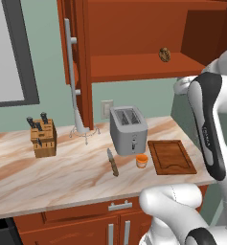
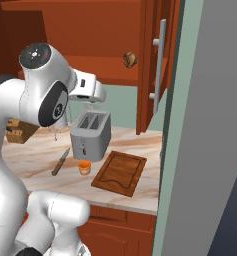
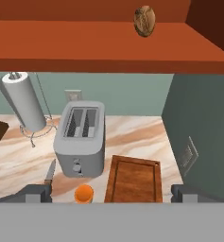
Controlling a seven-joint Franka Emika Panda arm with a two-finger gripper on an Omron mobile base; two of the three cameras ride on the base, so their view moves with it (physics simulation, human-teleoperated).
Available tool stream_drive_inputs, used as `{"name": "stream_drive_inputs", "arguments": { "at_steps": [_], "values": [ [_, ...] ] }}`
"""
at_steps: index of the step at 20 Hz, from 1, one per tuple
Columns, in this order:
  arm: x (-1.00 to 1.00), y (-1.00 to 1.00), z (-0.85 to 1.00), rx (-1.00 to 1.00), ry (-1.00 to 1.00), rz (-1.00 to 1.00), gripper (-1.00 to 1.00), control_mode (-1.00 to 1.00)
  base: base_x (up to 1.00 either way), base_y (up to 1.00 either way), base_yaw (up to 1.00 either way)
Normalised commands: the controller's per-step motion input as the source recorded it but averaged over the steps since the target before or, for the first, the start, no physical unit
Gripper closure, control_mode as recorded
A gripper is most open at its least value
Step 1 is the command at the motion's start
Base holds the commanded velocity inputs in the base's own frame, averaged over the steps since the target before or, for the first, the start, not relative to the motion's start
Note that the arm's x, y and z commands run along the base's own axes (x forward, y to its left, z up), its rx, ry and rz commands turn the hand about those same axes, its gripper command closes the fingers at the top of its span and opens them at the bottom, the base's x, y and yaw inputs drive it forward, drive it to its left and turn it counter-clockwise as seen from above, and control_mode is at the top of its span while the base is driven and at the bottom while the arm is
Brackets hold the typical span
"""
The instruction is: Pick the bread, place it on the cutting board, pick the jam, place it on the counter, and close the cabinet.
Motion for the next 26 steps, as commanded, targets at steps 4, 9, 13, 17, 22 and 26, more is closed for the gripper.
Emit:
{"name": "stream_drive_inputs", "arguments": {
  "at_steps": [4, 9, 13, 17, 22, 26],
  "values": [
    [0.27, -0.07, 0.00, 0.00, -0.06, -0.01, -1.00, -1.00, 0.00, 0.00, 0.00],
    [0.18, -0.09, 0.02, 0.00, -0.06, -0.01, -1.00, -1.00, 0.00, 0.00, 0.00],
    [0.19, -0.09, 0.04, 0.00, -0.05, -0.02, -1.00, -1.00, 0.00, 0.00, 0.00],
    [0.19, -0.07, 0.19, 0.00, -0.01, -0.02, -1.00, -1.00, 0.00, 0.00, 0.00],
    [0.24, -0.03, 0.18, 0.00, 0.00, -0.01, -1.00, -1.00, 0.00, 0.00, 0.00],
    [0.29, -0.04, 0.10, 0.00, 0.00, 0.00, -1.00, -1.00, 0.00, 0.00, 0.00]
  ]
}}
